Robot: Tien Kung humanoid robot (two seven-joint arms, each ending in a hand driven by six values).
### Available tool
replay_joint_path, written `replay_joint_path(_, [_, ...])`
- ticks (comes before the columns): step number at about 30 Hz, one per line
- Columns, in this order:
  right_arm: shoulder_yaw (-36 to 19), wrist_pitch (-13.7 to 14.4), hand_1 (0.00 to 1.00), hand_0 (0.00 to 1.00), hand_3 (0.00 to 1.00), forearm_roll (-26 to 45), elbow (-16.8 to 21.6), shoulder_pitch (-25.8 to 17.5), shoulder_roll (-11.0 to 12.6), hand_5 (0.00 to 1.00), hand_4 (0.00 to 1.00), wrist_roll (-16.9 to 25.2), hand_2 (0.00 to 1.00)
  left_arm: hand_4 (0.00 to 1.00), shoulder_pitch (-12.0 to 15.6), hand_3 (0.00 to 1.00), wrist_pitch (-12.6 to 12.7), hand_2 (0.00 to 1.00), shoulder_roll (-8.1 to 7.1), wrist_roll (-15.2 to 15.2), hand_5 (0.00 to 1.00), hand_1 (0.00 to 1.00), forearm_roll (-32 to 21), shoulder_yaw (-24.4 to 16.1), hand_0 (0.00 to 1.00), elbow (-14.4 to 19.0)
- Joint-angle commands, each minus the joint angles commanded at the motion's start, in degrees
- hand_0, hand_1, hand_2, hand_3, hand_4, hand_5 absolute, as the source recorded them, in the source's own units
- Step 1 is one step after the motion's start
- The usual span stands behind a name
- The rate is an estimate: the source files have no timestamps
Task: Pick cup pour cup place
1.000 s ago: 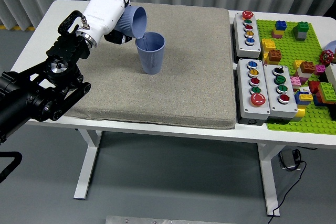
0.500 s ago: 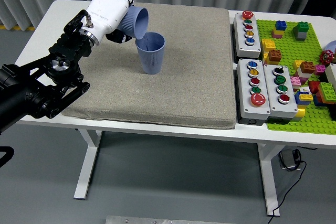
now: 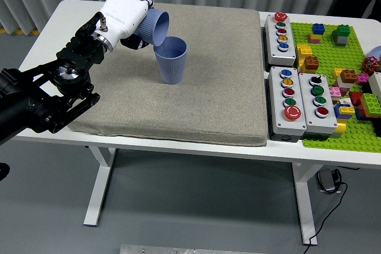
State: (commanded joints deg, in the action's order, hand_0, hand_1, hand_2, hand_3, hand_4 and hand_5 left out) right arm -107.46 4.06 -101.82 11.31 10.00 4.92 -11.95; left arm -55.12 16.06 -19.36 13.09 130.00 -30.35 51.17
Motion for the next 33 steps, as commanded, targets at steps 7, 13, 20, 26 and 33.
replay_joint_path(7, [0.0,0.0,0.706,0.7,0.628,-0.1,0.0,-0.1,0.0,0.325,0.037,0.0,0.664,0.86,-0.1,0.547,0.0,0.529,-0.17,0.0,0.167,0.539,0.0,0.0,0.567,0.2])
replay_joint_path(13, [0.0,0.0,0.706,0.7,0.628,-0.2,0.0,-0.1,0.0,0.326,0.038,0.0,0.663,0.856,0.0,0.545,0.4,0.529,-0.19,0.1,0.162,0.538,0.0,-0.4,0.567,0.4])
replay_joint_path(20, [0.0,0.0,0.706,0.7,0.628,-0.1,0.0,0.0,0.0,0.325,0.037,-0.1,0.663,0.855,0.1,0.545,0.6,0.529,-0.08,0.0,0.162,0.538,0.0,-0.6,0.566,0.9])
replay_joint_path(26, [0.1,0.0,0.706,0.7,0.628,0.1,0.0,0.0,0.0,0.325,0.036,-0.1,0.663,0.855,0.6,0.544,1.5,0.529,-0.27,-0.3,0.162,0.538,0.0,-1.2,0.566,1.7])
replay_joint_path(33, [0.0,0.1,0.706,0.7,0.628,0.2,0.0,0.0,-0.1,0.323,0.036,0.0,0.663,0.855,3.6,0.541,8.2,0.526,0.05,-4.6,0.165,0.535,-10.9,-4.7,0.561,1.3])
